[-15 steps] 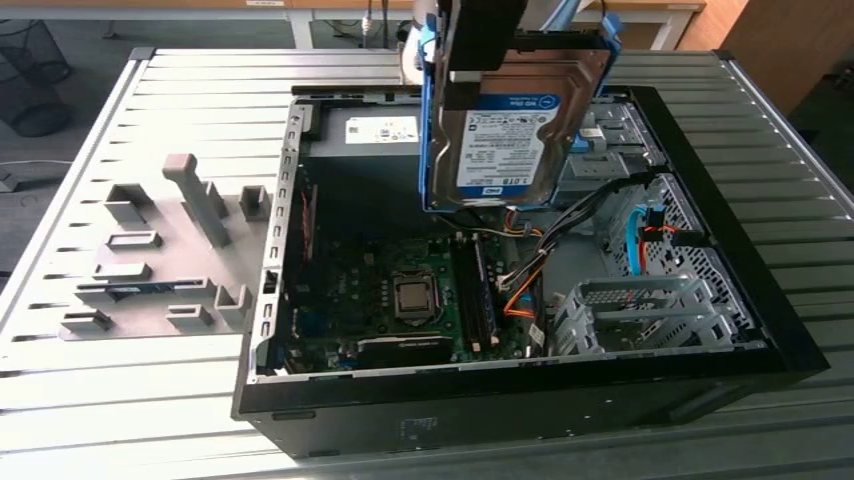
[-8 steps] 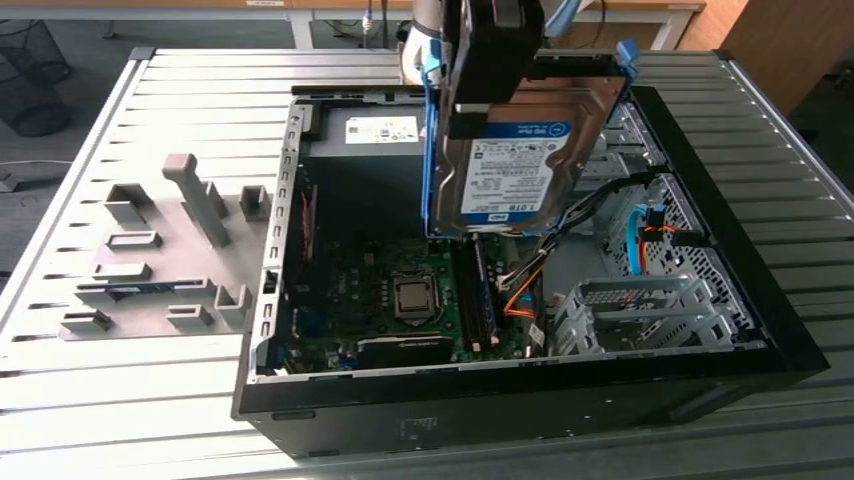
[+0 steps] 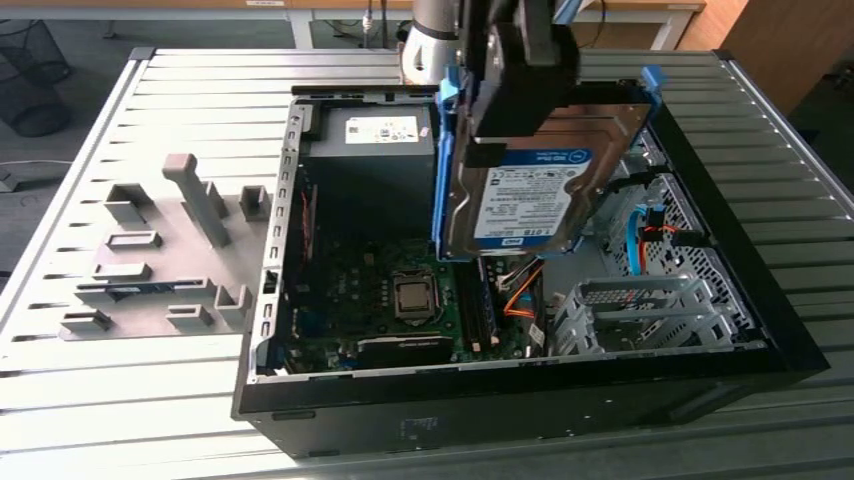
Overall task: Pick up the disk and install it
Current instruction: 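Insert the disk into the insertion slot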
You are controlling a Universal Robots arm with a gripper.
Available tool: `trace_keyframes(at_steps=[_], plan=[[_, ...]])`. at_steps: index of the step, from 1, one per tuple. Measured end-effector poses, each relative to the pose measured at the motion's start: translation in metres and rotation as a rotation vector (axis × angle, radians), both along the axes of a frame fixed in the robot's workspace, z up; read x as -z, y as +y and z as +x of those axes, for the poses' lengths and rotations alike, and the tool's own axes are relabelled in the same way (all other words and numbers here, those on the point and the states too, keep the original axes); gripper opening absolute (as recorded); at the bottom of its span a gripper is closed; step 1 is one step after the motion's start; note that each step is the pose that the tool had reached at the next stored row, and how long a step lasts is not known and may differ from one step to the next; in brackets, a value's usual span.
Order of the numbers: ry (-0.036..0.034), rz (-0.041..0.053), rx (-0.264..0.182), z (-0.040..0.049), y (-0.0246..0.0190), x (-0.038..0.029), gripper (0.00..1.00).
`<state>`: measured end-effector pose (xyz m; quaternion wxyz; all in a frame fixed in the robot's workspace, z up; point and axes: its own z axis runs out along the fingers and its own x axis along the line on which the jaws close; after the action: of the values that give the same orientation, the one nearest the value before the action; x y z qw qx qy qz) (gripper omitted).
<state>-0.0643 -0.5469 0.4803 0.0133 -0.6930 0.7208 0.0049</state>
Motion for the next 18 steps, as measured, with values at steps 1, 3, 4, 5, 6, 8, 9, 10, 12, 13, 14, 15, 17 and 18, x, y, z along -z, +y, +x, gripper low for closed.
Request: trace_keyframes(at_steps=[1, 3, 4, 5, 6, 8, 9, 10, 12, 13, 14, 15, 17, 18], plan=[[0.0, 0.0, 0.0, 0.0036, -0.0007, 0.0002, 0.37], [0.0001, -0.0001, 0.0, 0.012, -0.0016, 0.0005, 0.37], [0.0001, 0.0, 0.0, 0.0163, -0.002, 0.0008, 0.37], [0.0001, 0.0, 0.0, 0.0206, -0.0022, 0.001, 0.37], [0.0002, 0.0, 0.0, 0.025, -0.0024, 0.0012, 0.37], [0.0002, 0.0001, 0.0, 0.0338, -0.0027, 0.0018, 0.37], [0.0002, 0.0, 0.0, 0.0383, -0.0029, 0.002, 0.37], [0.0003, 0.0, 0.0, 0.0414, -0.0031, 0.0023, 0.37], [0.0003, -0.0002, 0.0, 0.0449, -0.0034, 0.0034, 0.37], [0.0003, -0.0002, 0.0, 0.0457, -0.004, 0.0042, 0.37], [0.0004, -0.0007, 0.0, 0.0462, -0.0052, 0.0047, 0.37], [0.0002, -0.0006, 0.0, 0.0466, -0.0068, 0.0056, 0.37], [0.0003, -0.002, 0.0, 0.0471, -0.0102, 0.0069, 0.37], [0.0002, -0.0038, 0.0, 0.0475, -0.0116, 0.0074, 0.37]])
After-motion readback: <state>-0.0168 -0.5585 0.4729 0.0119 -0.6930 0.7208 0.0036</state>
